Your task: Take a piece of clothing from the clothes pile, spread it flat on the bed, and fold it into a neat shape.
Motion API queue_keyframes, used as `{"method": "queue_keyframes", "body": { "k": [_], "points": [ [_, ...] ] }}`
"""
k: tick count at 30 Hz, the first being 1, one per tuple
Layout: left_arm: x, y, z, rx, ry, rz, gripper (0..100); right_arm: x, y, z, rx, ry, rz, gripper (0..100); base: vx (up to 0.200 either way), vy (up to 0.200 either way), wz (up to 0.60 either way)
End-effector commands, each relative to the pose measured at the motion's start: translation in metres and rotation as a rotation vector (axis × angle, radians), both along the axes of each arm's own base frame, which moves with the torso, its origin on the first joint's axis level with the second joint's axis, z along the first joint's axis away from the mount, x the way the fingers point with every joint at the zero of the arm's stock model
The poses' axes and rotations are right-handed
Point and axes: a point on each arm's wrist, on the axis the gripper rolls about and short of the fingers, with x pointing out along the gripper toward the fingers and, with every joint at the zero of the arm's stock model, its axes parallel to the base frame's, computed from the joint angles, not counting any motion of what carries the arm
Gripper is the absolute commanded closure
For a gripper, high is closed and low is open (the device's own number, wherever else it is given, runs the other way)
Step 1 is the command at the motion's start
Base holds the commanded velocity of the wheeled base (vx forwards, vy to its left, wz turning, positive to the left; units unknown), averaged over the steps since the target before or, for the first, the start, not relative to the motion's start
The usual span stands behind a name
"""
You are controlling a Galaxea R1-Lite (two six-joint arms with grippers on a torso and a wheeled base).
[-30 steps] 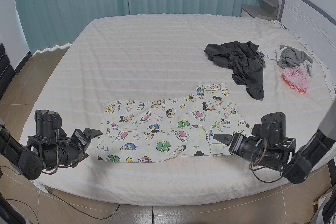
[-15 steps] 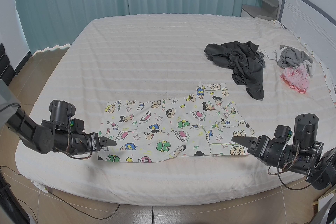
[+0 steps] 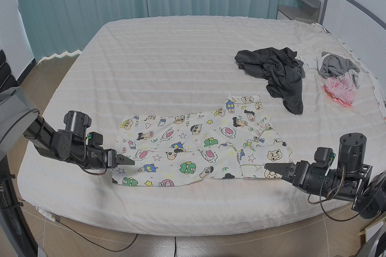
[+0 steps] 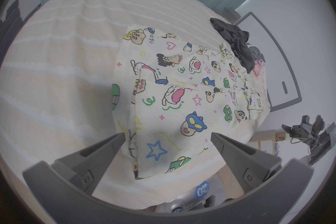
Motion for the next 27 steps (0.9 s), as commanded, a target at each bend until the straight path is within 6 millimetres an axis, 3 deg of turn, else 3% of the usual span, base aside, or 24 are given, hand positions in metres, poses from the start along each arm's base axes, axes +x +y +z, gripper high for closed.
{"method": "queue_keyframes", "body": {
  "k": [1, 14, 15, 27],
  "points": [
    [0.0053, -0.0003, -0.0131, -0.033, 0.033, -0.018, 0, 0.0007, 0.0011, -0.0041, -0.008, 0.016, 0.003, 0, 0.0, 0.0, 0.0],
    [0.0086, -0.001, -0.0215, -0.035, 0.049, -0.019, 0, 0.0009, 0.0012, -0.0048, -0.009, 0.019, 0.004, 0, 0.0, 0.0, 0.0],
    [0.0083, -0.001, -0.0218, -0.035, 0.051, -0.019, 100, 0.001, 0.0012, -0.0047, -0.008, 0.018, 0.004, 0, 0.0, 0.0, 0.0],
    [0.0014, 0.0043, -0.0202, -0.024, 0.072, 0.003, 100, 0.0018, 0.0016, -0.0081, -0.016, 0.031, 0.004, 0, 0.0, 0.0, 0.0]
  ]
}}
